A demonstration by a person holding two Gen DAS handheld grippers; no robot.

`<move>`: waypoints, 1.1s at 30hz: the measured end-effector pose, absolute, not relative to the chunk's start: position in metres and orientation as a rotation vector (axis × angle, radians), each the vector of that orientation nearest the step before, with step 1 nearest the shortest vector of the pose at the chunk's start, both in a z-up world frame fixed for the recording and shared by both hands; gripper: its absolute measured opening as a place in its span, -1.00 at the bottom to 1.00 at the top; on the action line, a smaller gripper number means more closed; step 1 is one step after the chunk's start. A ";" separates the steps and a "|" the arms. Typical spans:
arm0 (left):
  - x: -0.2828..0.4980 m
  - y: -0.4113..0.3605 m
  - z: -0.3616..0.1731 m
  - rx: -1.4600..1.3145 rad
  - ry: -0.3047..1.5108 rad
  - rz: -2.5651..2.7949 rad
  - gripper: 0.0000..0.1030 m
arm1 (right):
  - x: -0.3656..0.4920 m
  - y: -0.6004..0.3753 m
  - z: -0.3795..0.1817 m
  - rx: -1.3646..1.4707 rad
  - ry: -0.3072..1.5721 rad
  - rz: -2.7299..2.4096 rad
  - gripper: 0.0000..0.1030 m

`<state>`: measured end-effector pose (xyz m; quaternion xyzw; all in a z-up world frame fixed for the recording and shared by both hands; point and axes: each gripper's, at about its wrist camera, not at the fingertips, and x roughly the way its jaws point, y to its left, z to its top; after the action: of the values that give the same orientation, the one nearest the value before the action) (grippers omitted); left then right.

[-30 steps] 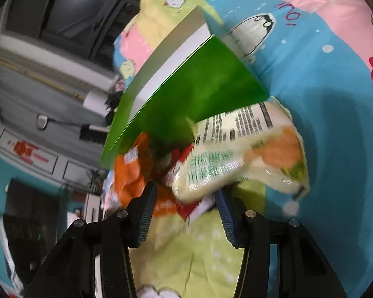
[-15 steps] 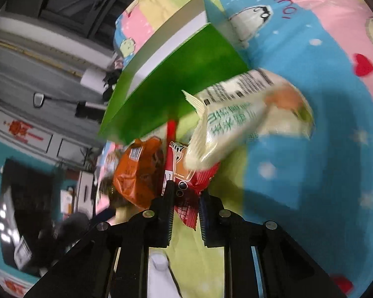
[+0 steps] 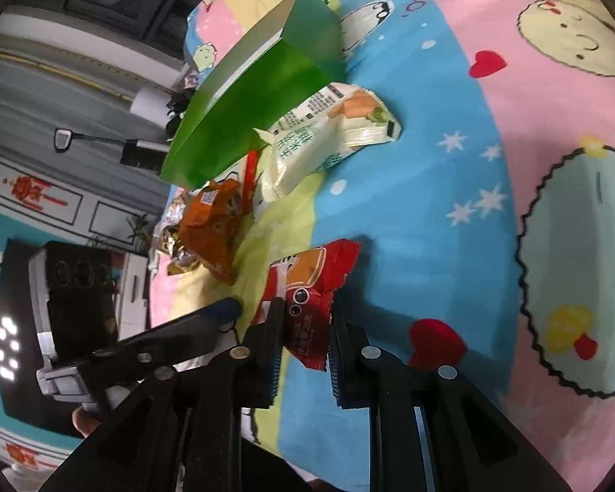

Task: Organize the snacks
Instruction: 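Carry the red packet into the green box and release it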

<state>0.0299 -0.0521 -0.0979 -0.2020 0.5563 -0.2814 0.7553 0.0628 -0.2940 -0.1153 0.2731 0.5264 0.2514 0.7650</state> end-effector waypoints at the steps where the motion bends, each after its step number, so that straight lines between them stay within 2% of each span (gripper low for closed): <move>1: 0.031 -0.054 -0.098 -0.442 1.208 -0.607 0.48 | 0.062 -0.295 -0.115 0.580 1.138 0.533 -0.54; 8: 0.031 -0.063 -0.097 -0.440 1.210 -0.613 0.47 | 0.061 -0.305 -0.117 0.578 1.125 0.529 -0.43; 9: 0.031 -0.062 -0.098 -0.449 1.210 -0.614 0.39 | 0.061 -0.305 -0.118 0.583 1.125 0.538 -0.43; 12: 0.033 -0.065 -0.103 -0.469 1.238 -0.617 -0.12 | 0.061 -0.307 -0.120 0.593 1.116 0.549 -0.44; 17: 0.033 -0.071 -0.104 -0.451 1.237 -0.609 -0.28 | 0.060 -0.307 -0.123 0.606 1.103 0.562 -0.45; 18: 0.033 -0.071 -0.104 -0.445 1.238 -0.602 -0.35 | 0.059 -0.305 -0.123 0.590 1.098 0.560 -0.47; 19: 0.032 -0.071 -0.104 -0.430 1.237 -0.586 -0.55 | 0.057 -0.303 -0.121 0.566 1.090 0.558 -0.47; 24: 0.028 -0.076 -0.101 -0.349 1.212 -0.541 -0.60 | 0.047 -0.286 -0.110 0.427 1.041 0.510 -0.50; 33: 0.022 -0.064 -0.089 -0.320 1.161 -0.519 -0.64 | 0.035 -0.270 -0.096 0.378 1.014 0.513 -0.58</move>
<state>0.0218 -0.0642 -0.0894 -0.1489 0.5397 -0.2413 0.7927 0.0350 -0.2703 -0.0964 0.1779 0.4772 0.2413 0.8261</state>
